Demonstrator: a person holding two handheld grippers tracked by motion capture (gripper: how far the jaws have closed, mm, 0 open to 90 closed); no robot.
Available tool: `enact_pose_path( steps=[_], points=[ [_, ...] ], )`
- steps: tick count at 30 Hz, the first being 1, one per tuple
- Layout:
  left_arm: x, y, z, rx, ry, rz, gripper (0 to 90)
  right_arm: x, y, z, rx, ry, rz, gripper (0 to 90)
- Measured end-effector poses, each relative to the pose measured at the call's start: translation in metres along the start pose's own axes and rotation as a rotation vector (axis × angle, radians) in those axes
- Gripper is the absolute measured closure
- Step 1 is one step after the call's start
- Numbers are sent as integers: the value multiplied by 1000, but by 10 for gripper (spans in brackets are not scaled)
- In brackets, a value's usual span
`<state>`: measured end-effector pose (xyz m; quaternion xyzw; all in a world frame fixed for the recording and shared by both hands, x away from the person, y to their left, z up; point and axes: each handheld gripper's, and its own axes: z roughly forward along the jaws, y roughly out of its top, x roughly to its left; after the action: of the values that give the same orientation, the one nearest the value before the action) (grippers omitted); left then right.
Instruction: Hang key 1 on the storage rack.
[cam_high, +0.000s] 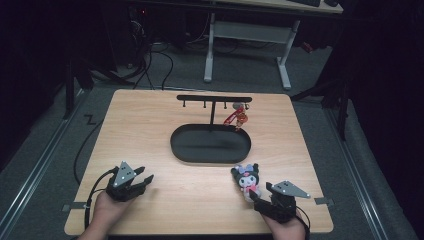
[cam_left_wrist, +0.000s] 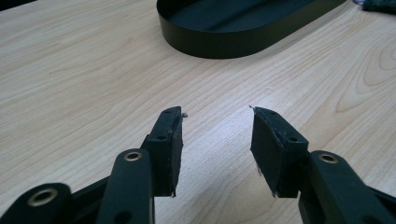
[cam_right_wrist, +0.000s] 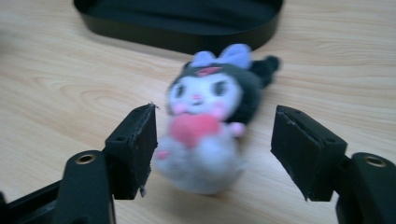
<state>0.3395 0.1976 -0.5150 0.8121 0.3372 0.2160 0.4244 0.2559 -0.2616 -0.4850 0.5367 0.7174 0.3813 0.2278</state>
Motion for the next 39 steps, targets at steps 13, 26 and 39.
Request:
enact_pose_path(
  steps=[13, 26, 39],
  points=[
    [-3, 0, 0, -18, -31, 3, 460, -24, 2, 3, 71, -102, 21, 365],
    [-4, 0, -1, -20, -52, 19, 430, -33, 25, 1, 254, -120, 19, 336],
    [-5, 0, -1, -23, -66, 23, 417, -45, 38, 15, 416, -171, 21, 312]
  ],
)
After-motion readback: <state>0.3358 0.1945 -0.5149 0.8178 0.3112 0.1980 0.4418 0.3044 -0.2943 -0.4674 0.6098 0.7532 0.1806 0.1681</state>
